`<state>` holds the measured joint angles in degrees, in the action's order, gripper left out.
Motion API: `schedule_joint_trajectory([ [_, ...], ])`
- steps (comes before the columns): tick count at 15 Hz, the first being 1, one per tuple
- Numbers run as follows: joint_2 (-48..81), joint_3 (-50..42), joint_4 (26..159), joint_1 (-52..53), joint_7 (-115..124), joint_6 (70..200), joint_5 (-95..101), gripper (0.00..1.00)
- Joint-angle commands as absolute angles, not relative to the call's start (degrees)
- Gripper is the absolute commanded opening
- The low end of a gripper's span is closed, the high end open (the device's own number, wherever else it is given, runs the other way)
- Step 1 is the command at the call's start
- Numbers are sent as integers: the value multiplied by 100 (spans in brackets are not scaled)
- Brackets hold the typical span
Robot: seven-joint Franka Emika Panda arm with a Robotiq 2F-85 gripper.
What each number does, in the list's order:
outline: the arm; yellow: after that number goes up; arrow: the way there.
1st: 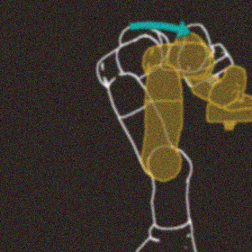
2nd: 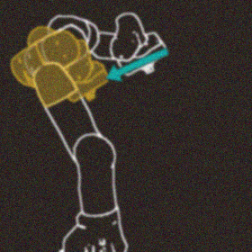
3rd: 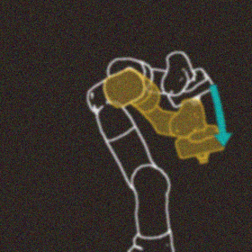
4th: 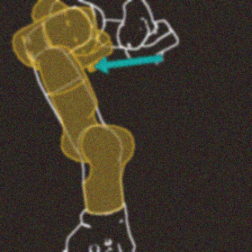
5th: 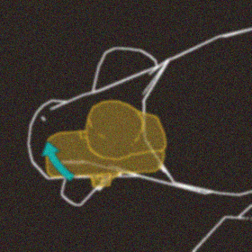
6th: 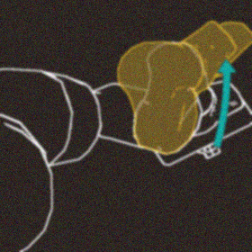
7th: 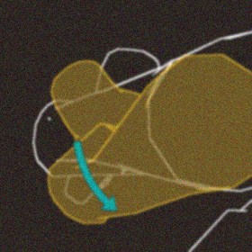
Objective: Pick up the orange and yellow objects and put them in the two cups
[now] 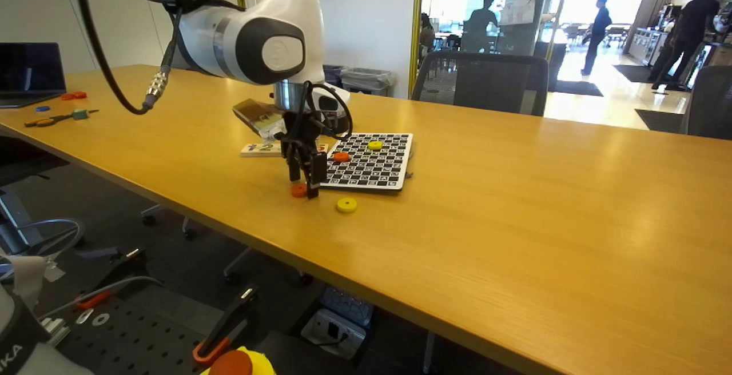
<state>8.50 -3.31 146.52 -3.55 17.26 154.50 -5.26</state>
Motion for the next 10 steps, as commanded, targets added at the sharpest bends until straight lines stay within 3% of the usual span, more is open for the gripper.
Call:
schedule_joint_trajectory([
  [1, 905, -400, 14500, -298, 1751, 15338, -539, 49],
  [6, 802, -458, 14378, -267, 1924, 14896, -436, 14],
  [10, 628, -387, 14385, -251, 1945, 14772, -618, 12],
])
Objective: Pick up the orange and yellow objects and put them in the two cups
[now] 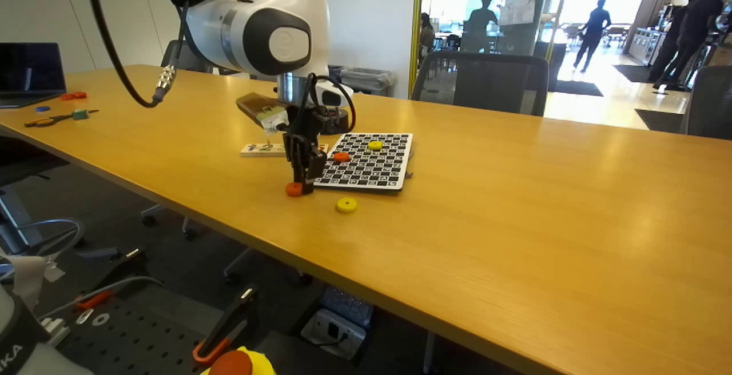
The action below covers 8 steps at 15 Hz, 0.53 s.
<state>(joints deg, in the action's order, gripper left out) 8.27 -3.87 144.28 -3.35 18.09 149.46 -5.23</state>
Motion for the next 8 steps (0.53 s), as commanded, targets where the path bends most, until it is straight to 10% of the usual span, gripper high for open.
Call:
schedule_joint_trajectory([
  [1, 540, -346, 14397, -249, 1904, 14778, -733, 12],
  [8, -180, -209, 14400, -192, 1982, 14544, -1088, 12],
])
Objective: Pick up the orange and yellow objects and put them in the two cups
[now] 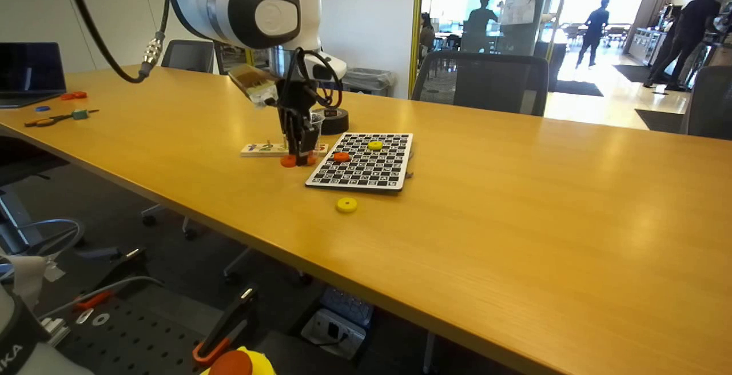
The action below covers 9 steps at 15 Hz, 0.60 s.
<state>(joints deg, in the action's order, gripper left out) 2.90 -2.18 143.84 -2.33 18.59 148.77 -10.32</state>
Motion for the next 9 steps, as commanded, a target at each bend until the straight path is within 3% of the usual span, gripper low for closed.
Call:
schedule_joint_trajectory([
  [1, -281, -212, 14392, -197, 2035, 14431, -1049, 12],
  [9, -802, -90, 14307, -220, 2457, 14311, -977, 12],
])
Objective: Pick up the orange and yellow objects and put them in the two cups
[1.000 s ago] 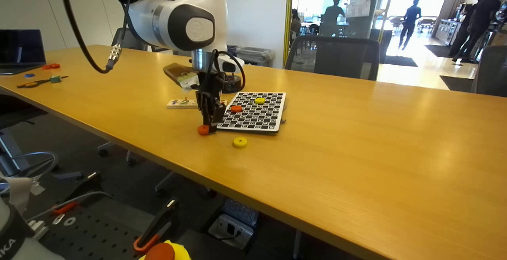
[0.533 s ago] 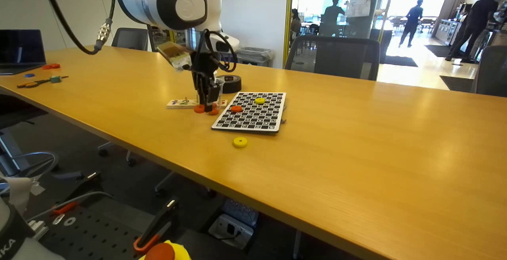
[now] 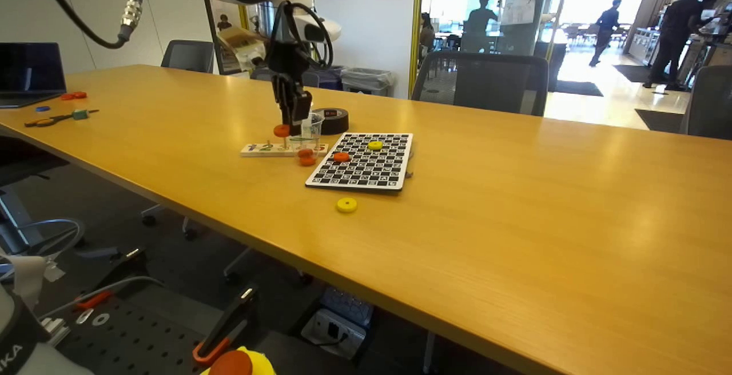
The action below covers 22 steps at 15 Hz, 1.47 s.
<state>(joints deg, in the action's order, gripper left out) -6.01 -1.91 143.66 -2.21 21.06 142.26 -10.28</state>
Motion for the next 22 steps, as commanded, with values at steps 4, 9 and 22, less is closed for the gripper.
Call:
schedule_joint_trajectory([
  [4, -604, 20, 14016, -208, 2764, 14639, -1020, 12],
  [9, -55, 44, 13491, -249, 3270, 14919, -801, 12],
  [22, 557, -200, 12880, -150, 3198, 14340, -850, 92],
])
